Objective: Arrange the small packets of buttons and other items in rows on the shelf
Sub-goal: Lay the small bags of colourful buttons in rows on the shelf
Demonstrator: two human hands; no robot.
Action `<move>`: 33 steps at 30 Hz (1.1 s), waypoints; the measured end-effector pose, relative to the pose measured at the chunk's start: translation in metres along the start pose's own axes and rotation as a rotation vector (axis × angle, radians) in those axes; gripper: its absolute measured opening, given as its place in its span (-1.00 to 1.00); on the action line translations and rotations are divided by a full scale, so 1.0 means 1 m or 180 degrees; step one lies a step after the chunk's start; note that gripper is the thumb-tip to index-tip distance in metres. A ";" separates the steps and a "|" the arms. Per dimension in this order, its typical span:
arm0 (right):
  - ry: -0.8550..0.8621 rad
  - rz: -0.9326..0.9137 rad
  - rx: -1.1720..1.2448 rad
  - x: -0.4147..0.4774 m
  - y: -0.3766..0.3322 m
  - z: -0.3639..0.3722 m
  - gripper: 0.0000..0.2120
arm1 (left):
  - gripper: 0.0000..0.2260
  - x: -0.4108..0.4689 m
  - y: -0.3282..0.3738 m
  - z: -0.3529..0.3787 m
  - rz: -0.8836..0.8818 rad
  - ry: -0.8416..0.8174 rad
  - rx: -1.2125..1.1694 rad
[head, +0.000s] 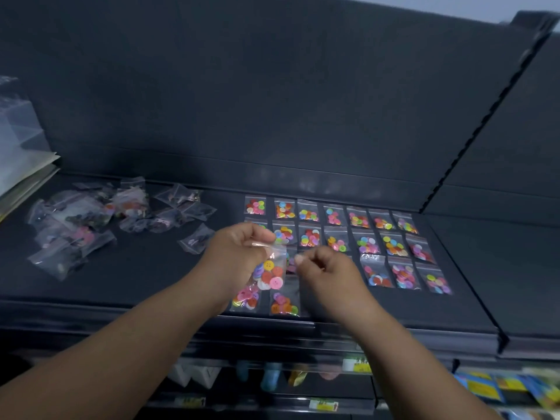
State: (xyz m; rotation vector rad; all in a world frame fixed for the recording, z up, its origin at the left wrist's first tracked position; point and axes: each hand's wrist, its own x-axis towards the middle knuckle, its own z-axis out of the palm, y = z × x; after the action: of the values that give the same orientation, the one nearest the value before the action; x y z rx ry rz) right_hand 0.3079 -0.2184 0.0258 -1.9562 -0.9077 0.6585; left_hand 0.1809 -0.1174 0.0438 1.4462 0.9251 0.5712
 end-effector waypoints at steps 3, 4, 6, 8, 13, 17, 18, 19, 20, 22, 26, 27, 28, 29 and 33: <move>-0.0694 0.0363 0.1094 -0.005 -0.011 -0.011 -0.86 | -0.84 -0.003 0.003 0.014 0.0223 -0.0099 -0.0011; -0.0804 0.0352 0.1109 -0.006 -0.010 -0.014 -0.88 | -0.83 -0.004 0.003 0.019 0.0285 -0.0136 -0.0024; -0.0791 0.0340 0.1055 -0.005 -0.007 -0.021 -0.86 | -0.82 -0.005 0.005 0.028 0.0376 -0.0186 -0.0010; -0.0571 0.0413 0.1013 -0.003 -0.001 -0.030 -0.85 | -0.82 -0.005 0.004 0.033 0.0426 -0.0240 0.0132; -0.0224 0.0668 0.0464 0.002 0.032 -0.047 -0.88 | -0.85 -0.008 -0.020 0.031 0.0721 -0.0512 0.1762; -0.0234 0.0706 -0.0017 0.005 0.055 -0.042 -0.84 | -0.78 -0.011 -0.033 0.034 0.1025 -0.0809 0.2844; -0.0217 0.0679 -0.0118 0.006 0.058 -0.040 -0.83 | -0.79 -0.011 -0.035 0.035 0.1062 -0.0846 0.2996; -0.0210 0.0644 -0.0230 0.008 0.059 -0.040 -0.82 | -0.81 -0.011 -0.037 0.036 0.1083 -0.0869 0.3134; -0.0225 0.0599 -0.0358 0.009 0.059 -0.039 -0.81 | -0.82 -0.010 -0.039 0.037 0.1086 -0.0890 0.3262; -0.0277 0.0506 -0.0609 0.011 0.059 -0.039 -0.78 | -0.82 -0.009 -0.043 0.038 0.1033 -0.0955 0.3428; -0.0406 0.0400 -0.0916 0.015 0.059 -0.037 -0.81 | -0.81 -0.009 -0.046 0.042 0.0900 -0.1042 0.3432; -0.0414 0.0406 -0.0904 0.016 0.060 -0.037 -0.82 | -0.81 -0.009 -0.047 0.043 0.0879 -0.1035 0.3431; -0.0416 0.0424 -0.0874 0.016 0.060 -0.036 -0.82 | -0.82 -0.009 -0.047 0.044 0.0865 -0.1018 0.3441; -0.0419 0.0438 -0.0864 0.017 0.061 -0.035 -0.82 | -0.82 -0.009 -0.048 0.044 0.0856 -0.0999 0.3453; -0.0456 0.0420 -0.1044 0.020 0.063 -0.035 -0.83 | -0.81 -0.009 -0.051 0.045 0.0846 -0.0936 0.3467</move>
State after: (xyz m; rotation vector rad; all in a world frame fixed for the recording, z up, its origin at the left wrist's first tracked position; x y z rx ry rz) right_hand 0.3670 -0.2419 -0.0130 -2.2988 -1.0323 0.7721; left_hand 0.2020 -0.1548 -0.0099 2.5710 0.8287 -0.0248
